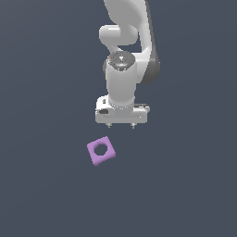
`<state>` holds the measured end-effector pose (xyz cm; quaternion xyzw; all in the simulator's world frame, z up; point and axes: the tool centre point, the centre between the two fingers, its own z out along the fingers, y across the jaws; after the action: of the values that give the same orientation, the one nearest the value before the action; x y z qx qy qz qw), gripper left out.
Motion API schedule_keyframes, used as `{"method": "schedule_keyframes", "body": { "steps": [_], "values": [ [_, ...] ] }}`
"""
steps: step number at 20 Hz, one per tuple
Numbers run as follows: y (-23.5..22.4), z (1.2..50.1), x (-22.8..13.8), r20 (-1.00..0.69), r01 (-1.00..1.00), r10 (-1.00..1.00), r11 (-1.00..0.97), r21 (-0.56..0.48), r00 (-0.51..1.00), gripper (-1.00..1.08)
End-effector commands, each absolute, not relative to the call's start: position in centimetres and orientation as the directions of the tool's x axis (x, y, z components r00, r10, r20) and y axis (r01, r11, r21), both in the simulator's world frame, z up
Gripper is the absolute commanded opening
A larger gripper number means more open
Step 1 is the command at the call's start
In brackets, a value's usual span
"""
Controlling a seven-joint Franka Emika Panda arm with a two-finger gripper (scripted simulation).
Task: Pick up the object and move it to a goal position.
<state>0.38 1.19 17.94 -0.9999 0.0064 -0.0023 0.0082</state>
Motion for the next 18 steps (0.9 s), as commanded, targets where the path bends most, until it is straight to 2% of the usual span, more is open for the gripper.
{"method": "schedule_keyframes", "body": {
  "steps": [1,9,18],
  "values": [
    [1.2,17.9,0.4,0.004,-0.013,-0.013,-1.000,-0.017,1.000,1.08],
    [1.9,18.8,0.7,0.024,0.020,0.020,-1.000,-0.017,1.000,1.08],
    [1.4,17.5,1.4,0.045,-0.006,-0.007,-1.000,-0.010,0.999,1.08]
  ]
}}
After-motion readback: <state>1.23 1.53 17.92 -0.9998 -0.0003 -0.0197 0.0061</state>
